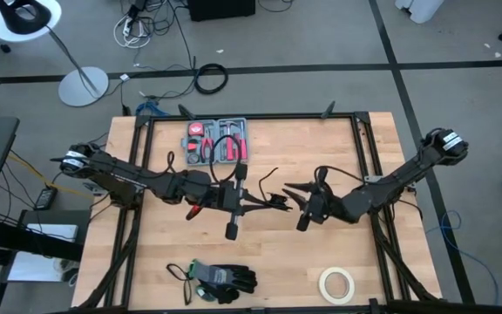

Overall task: Coil cords
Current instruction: Coil the black wire cable into the black spool

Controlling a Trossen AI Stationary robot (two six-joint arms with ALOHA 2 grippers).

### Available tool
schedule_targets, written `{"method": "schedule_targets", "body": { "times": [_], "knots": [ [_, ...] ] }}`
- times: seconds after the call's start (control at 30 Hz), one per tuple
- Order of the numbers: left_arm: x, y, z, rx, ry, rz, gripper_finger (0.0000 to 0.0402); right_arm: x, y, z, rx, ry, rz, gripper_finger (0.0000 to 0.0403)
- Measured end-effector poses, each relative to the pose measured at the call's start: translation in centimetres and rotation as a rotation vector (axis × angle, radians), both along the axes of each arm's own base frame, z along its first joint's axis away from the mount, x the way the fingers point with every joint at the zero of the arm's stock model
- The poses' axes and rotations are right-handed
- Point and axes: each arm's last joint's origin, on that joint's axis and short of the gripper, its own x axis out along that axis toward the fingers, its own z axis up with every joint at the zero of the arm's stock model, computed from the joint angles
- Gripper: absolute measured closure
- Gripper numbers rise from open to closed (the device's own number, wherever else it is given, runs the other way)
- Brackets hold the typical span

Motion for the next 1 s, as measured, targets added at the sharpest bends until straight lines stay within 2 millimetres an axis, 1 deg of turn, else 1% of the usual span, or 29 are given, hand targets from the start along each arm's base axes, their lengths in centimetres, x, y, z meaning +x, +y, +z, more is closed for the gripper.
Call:
{"method": "schedule_targets", "body": {
  "times": [0.13,0.27,0.33,0.4,0.63,0.87,1.0],
  "knots": [
    [0.0,-0.1,0.0,-0.014,-0.001,-0.003,0.0402,0.0,-0.4,1.0,-0.016,-0.061,-0.01,0.0332],
    [0.0,0.0,0.0,-0.021,0.001,-0.002,0.0402,0.0,-0.4,1.7,-0.101,-0.084,0.064,0.0336],
    [0.0,0.0,0.0,-0.023,0.001,-0.003,0.0402,0.3,-0.9,1.7,-0.137,-0.071,0.042,0.0336],
    [0.0,-0.1,0.0,-0.025,0.0,-0.006,0.0402,0.6,-1.6,1.7,-0.132,-0.068,0.007,0.0332],
    [0.0,-0.1,0.2,-0.046,-0.013,-0.007,0.0402,1.1,-2.7,1.8,-0.135,-0.081,0.021,0.03],
    [0.0,-0.1,0.2,-0.048,-0.019,-0.008,0.0402,1.2,-2.8,1.8,-0.143,-0.085,0.044,0.0264],
    [0.0,-0.1,0.2,-0.048,-0.018,-0.008,0.0402,1.4,-3.2,1.9,-0.146,-0.105,0.072,0.0256]
  ]
}}
